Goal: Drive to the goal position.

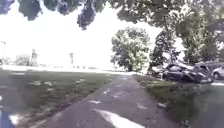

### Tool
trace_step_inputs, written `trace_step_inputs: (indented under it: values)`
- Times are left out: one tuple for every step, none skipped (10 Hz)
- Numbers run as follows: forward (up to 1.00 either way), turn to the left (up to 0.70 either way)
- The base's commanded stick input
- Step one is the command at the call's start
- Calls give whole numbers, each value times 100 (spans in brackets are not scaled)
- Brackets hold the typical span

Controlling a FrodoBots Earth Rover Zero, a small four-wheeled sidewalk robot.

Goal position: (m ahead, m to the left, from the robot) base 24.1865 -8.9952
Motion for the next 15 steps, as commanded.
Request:
trace_step_inputs:
  values:
    - [70, 0]
    - [70, 0]
    - [70, 0]
    - [70, 0]
    - [70, 0]
    - [70, 0]
    - [70, 0]
    - [70, 0]
    - [70, 0]
    - [70, 0]
    - [70, -28]
    - [70, -20]
    - [70, -12]
    - [70, -4]
    - [70, 0]
